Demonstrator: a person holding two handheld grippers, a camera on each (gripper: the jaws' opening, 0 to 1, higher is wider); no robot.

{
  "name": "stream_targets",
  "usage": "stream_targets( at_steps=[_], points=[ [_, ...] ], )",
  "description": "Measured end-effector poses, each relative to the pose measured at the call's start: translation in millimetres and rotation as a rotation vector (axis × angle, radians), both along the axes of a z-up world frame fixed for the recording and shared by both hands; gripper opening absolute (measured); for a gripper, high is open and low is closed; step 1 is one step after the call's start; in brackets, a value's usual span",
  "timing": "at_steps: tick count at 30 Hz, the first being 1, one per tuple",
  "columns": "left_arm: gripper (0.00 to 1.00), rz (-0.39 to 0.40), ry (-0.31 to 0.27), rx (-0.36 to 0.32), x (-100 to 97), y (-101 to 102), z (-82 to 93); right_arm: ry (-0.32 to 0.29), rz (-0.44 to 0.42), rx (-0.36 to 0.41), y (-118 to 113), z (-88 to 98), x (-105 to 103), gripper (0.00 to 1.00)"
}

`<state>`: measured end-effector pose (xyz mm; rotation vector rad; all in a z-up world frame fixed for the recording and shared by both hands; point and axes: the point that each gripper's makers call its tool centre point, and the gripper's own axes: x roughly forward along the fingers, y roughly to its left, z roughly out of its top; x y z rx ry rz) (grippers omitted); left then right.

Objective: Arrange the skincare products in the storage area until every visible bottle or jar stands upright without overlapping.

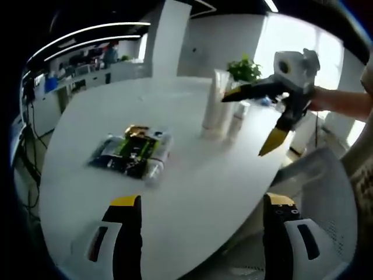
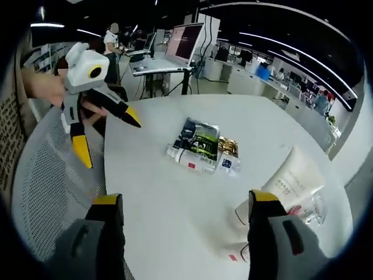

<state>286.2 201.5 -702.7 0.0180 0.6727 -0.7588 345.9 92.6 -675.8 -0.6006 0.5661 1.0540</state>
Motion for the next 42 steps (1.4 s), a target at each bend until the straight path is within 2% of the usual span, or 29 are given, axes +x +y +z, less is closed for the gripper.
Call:
stream_targets(
  at_steps=[13,21,34,42],
  points=[
    [0.83,0.018,0.011,-0.008,2.0,2.8,-1.1,-0.025,0.200,-0.111,32.6,-8.7,16.0,0.82],
    [0.83,0.031,0.020,-0.031,2.6,3.4,0.2,-0.014,0.347,-0.211,51.2,-24.5,24.5,0.76],
    [0.82,0.030,0.024,-0.025,2.4,2.6,-1.0,-0.012,0.467,-0.267,74.4,-40.1,34.4,0.68],
    [0.81,0.030,0.028,-0.028,2.6,2.7,-1.7,0.002,0.546,-0.300,88.9,-52.4,39.4,0.58]
  ],
)
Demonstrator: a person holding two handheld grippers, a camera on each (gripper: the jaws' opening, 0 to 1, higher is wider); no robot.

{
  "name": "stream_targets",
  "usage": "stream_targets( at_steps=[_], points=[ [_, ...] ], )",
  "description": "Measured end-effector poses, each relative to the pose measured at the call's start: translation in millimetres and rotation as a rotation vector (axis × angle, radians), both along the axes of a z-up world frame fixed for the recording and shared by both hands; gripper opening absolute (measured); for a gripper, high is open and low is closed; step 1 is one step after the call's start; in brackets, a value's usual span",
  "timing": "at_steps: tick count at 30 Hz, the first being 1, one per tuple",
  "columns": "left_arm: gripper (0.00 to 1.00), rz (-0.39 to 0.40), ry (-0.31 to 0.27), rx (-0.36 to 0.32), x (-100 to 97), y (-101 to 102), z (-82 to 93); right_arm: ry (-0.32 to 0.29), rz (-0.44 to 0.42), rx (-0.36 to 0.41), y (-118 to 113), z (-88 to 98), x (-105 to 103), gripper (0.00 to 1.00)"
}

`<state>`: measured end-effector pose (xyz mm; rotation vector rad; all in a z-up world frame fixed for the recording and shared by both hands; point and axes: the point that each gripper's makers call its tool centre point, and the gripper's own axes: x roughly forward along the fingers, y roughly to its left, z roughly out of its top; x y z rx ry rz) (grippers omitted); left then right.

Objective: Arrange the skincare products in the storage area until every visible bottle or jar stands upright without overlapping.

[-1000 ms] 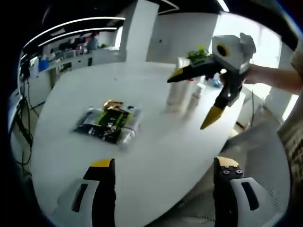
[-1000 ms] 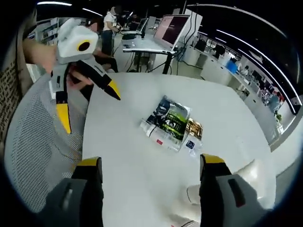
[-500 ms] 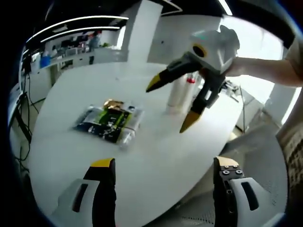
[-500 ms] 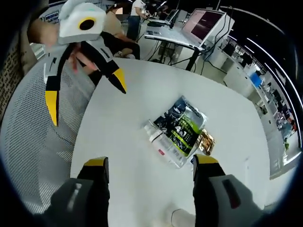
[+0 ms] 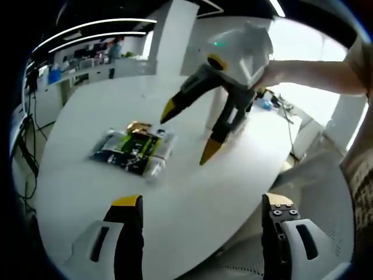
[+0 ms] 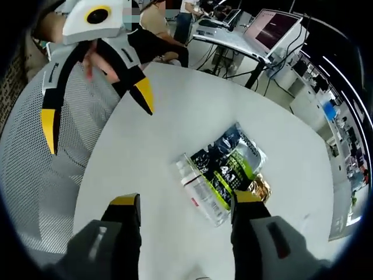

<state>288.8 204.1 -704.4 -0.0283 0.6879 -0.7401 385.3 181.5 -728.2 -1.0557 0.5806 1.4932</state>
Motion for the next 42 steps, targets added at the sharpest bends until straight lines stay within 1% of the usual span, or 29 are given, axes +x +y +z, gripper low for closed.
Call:
stream_targets(
  at_steps=[4,7,11,14,20,22,26,28,31,32,36,42],
  points=[
    [0.81,0.007,-0.001,0.003,1.1,1.5,-0.4,0.013,0.032,-0.018,6.6,-6.5,0.1,0.52],
    [0.80,-0.001,0.000,0.011,0.1,0.8,-1.4,0.022,0.063,-0.039,10.8,-12.5,-0.6,0.45],
    [0.80,-0.008,0.000,0.018,-0.6,0.2,-2.2,0.022,0.108,-0.073,16.0,-21.9,-1.8,0.42],
    [0.80,0.001,0.004,0.007,0.3,1.5,-1.7,0.024,0.132,-0.100,16.7,-27.9,-1.6,0.38],
    [0.80,0.002,0.007,0.012,0.5,2.1,-2.9,0.022,0.164,-0.129,21.6,-36.9,1.5,0.36],
    [0.80,-0.004,0.008,0.023,-0.2,2.0,-4.2,0.017,0.184,-0.152,22.3,-40.9,3.3,0.34],
    [0.80,-0.003,0.005,0.024,0.0,2.4,-4.1,0.010,0.217,-0.168,24.6,-43.7,4.0,0.28],
    [0.79,0.001,0.005,0.021,0.5,3.2,-3.9,0.001,0.222,-0.177,24.1,-46.1,6.1,0.26],
    [0.79,0.003,0.006,0.019,0.5,3.1,-3.7,0.002,0.218,-0.178,23.4,-46.9,8.0,0.23],
    [0.79,0.002,0.006,0.019,0.4,2.9,-3.5,0.006,0.205,-0.171,23.8,-46.7,9.8,0.21],
    [0.79,-0.001,0.005,0.021,0.2,2.5,-3.5,0.028,0.180,-0.159,22.5,-46.4,10.9,0.20],
    [0.79,0.001,0.006,0.018,0.0,2.4,-3.0,0.037,0.168,-0.155,21.5,-46.4,9.5,0.19]
  ],
)
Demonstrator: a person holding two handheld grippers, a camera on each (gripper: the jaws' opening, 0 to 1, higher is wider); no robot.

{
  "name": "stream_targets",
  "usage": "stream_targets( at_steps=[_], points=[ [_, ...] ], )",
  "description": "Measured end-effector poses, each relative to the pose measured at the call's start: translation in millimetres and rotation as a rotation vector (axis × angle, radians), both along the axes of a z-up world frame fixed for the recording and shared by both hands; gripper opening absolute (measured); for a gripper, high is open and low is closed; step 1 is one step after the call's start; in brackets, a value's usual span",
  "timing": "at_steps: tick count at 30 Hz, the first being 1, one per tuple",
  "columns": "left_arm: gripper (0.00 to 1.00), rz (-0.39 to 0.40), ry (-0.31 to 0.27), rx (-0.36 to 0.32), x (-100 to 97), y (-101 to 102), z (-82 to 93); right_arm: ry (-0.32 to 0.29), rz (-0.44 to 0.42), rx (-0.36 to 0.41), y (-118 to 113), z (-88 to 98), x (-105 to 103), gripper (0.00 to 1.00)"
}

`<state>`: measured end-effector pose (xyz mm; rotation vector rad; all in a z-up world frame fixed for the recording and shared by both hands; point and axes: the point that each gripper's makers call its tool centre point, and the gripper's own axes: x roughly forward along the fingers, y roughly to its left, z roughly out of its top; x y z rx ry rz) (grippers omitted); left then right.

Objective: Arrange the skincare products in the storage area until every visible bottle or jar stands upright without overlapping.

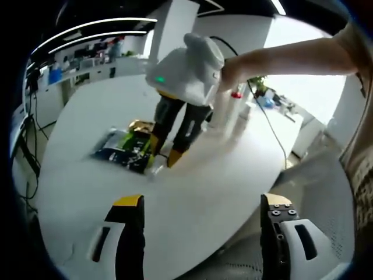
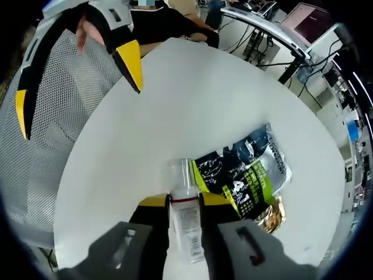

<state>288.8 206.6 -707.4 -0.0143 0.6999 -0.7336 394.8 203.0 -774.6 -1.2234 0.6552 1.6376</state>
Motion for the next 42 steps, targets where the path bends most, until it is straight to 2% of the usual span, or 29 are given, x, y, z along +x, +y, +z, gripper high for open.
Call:
stream_targets(
  at_steps=[7,11,25,26,27,28,29,31,32,33,34,42],
  points=[
    [0.79,-0.001,0.002,-0.001,0.1,0.1,-0.3,-0.009,0.008,0.006,-5.7,4.0,-6.9,0.18],
    [0.79,-0.011,0.000,0.004,-1.2,-1.3,-0.5,-0.004,-0.017,0.025,-10.9,7.4,-11.2,0.18],
    [0.78,-0.032,-0.005,0.000,-4.4,-4.1,1.7,0.015,-0.105,0.159,-15.0,36.9,-28.1,0.17],
    [0.77,-0.031,-0.006,-0.001,-4.6,-4.0,2.3,0.019,-0.119,0.182,-14.2,41.3,-29.7,0.16],
    [0.77,-0.030,-0.008,-0.002,-4.8,-4.1,3.4,0.024,-0.131,0.208,-13.1,46.2,-30.5,0.03],
    [0.77,-0.029,-0.010,-0.004,-5.1,-4.1,4.8,0.043,-0.139,0.265,-5.8,53.8,-37.2,0.01],
    [0.77,-0.028,-0.011,-0.004,-5.3,-4.2,5.4,0.038,-0.205,0.251,-13.9,56.6,-37.6,0.01],
    [0.77,-0.028,-0.014,-0.002,-6.1,-4.7,6.3,0.100,-0.235,0.307,-11.7,71.6,-52.2,0.01],
    [0.77,-0.030,-0.015,-0.002,-6.6,-5.0,6.3,0.073,-0.228,0.295,-16.2,68.0,-44.6,0.01],
    [0.77,-0.031,-0.015,-0.001,-7.1,-5.4,6.2,0.047,-0.213,0.261,-22.6,66.3,-47.3,0.01],
    [0.77,-0.035,-0.017,0.002,-8.0,-6.0,6.2,0.044,-0.200,0.230,-26.8,59.5,-44.2,0.01],
    [0.77,-0.039,-0.025,0.009,-10.5,-7.2,8.6,0.049,-0.216,0.254,-22.5,61.9,-35.3,0.01]
  ],
)
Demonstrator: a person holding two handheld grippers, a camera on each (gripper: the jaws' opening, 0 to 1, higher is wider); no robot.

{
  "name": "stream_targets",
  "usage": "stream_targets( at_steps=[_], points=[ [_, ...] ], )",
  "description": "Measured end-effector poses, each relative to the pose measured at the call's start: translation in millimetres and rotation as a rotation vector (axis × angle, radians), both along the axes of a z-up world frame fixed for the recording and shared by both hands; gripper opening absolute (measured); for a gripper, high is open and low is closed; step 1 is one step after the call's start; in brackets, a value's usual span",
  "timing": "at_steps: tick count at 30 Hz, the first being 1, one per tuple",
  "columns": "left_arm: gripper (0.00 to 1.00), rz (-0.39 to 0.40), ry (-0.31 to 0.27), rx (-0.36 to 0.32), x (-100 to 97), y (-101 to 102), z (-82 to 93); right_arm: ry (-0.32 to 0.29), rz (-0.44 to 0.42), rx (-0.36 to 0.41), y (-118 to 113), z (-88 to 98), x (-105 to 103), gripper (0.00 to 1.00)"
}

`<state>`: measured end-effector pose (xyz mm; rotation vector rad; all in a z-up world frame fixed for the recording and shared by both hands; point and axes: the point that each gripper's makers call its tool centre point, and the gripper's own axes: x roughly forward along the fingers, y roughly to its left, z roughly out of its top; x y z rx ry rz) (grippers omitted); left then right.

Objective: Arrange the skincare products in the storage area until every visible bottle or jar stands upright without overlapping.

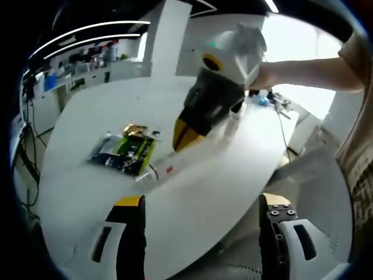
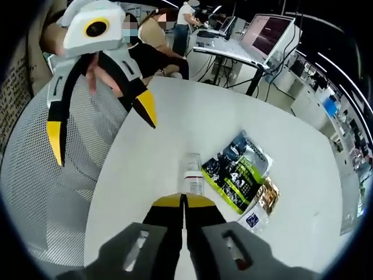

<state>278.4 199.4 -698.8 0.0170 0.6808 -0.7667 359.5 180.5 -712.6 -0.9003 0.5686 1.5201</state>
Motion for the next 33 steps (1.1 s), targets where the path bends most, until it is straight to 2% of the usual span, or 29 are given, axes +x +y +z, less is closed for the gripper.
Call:
stream_targets(
  at_steps=[9,25,33],
  points=[
    [0.77,0.005,-0.005,0.000,0.7,1.1,0.4,-0.005,-0.003,-0.019,-1.4,-3.7,10.3,0.01],
    [0.77,0.024,-0.012,-0.010,3.9,4.2,1.2,-0.033,0.056,-0.078,15.6,-13.4,19.3,0.20],
    [0.77,0.031,-0.011,-0.016,5.6,5.3,1.4,-0.039,0.111,-0.118,25.1,-21.3,19.2,0.25]
  ],
)
